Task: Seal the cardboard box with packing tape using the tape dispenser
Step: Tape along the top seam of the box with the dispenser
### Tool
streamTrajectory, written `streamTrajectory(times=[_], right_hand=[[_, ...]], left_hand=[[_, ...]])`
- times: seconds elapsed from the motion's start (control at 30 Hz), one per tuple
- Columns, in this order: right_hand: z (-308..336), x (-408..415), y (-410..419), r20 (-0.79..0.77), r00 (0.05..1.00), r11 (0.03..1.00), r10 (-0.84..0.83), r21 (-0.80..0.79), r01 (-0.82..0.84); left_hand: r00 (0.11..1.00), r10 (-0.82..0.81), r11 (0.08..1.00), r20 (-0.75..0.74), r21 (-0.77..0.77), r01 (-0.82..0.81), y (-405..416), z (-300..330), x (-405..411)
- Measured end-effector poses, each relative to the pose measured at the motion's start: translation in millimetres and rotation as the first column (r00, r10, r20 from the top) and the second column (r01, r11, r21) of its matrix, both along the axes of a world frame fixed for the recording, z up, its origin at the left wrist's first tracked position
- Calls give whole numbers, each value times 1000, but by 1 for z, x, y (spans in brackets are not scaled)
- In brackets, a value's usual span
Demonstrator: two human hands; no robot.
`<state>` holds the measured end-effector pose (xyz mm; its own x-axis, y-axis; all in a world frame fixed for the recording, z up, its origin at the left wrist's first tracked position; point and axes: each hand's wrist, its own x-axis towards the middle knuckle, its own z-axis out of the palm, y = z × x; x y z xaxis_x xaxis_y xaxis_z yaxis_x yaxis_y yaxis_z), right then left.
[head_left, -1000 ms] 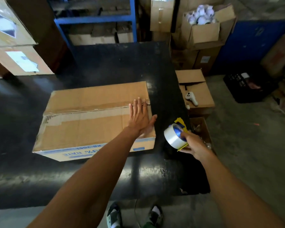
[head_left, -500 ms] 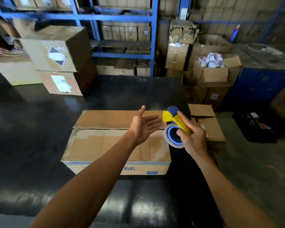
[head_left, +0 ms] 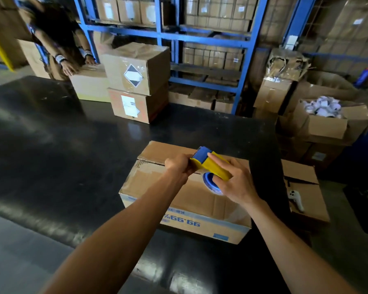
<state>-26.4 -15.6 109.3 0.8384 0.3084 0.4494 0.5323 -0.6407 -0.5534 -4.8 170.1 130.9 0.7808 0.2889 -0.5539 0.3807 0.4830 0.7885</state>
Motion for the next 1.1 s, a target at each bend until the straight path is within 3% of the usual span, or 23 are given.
streamTrajectory(times=[0.13,0.37,0.7,0.8,0.93,1.1], right_hand=[[9,28,33,-76,988,986,133,-86,-140],[29,82,46,-99,981,970,166,-166,-181],[-18,112,100,-210,972,844,102,-499,-196],[-25,119,118,-231,967,802,108,-555,-222],[-25,129,141,-210,970,747,121,-624,-229],[-23,136,154,-241,964,672,115,-695,-254]], left_hand=[[987,163,972,-5,172,-159,32,1,8],[938,345,931,41,110,-347,124,3,39],[922,376,857,95,344,-384,166,-72,44],[912,397,848,101,341,-407,173,-83,44],[909,412,844,56,353,-404,188,-101,50],[904,414,870,-101,336,-361,199,-121,55]])
